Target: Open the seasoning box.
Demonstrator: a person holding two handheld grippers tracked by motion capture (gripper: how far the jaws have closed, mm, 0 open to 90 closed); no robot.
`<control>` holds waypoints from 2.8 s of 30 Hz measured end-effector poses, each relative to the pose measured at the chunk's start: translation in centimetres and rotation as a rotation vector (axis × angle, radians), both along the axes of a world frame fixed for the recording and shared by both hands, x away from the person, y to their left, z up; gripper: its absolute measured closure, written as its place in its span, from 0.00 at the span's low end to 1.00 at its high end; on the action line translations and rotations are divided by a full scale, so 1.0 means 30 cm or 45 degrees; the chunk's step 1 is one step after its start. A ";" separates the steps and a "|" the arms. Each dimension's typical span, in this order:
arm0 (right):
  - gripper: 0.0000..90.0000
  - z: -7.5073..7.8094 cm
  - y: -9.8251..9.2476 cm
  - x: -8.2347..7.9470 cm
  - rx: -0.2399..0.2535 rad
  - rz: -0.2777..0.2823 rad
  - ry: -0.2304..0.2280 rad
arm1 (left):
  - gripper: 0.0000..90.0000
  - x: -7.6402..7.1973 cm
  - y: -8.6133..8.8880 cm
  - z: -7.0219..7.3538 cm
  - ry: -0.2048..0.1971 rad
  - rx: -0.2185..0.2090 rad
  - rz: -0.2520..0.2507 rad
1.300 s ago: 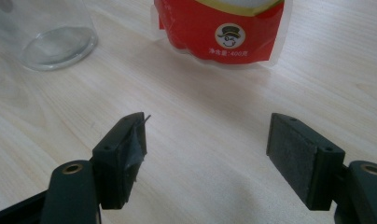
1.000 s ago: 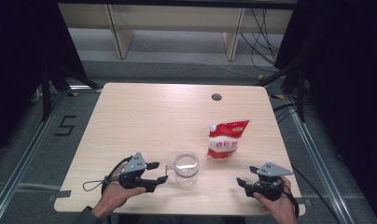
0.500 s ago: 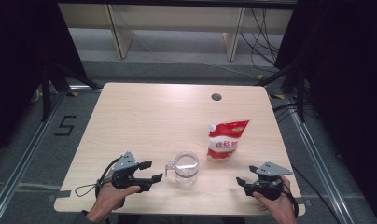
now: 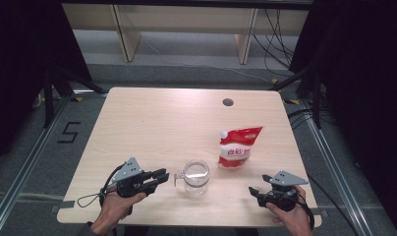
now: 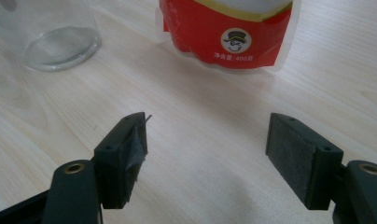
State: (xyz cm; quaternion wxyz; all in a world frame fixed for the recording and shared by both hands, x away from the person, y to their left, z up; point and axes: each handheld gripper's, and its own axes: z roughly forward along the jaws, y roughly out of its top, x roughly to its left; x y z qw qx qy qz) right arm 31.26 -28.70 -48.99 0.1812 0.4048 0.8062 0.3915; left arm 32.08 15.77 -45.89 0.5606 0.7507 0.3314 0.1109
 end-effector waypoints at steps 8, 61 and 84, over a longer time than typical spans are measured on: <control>0.34 0.004 -0.003 -0.012 0.030 -0.029 0.008 | 0.96 0.017 -0.056 0.024 -0.010 0.001 -0.035; 0.85 0.072 0.235 -0.008 0.139 0.275 -0.203 | 0.99 0.037 -0.109 0.000 -0.034 -0.014 -0.059; 0.98 0.091 0.354 0.024 0.182 0.405 -0.255 | 0.99 0.031 -0.100 -0.008 -0.032 -0.033 -0.055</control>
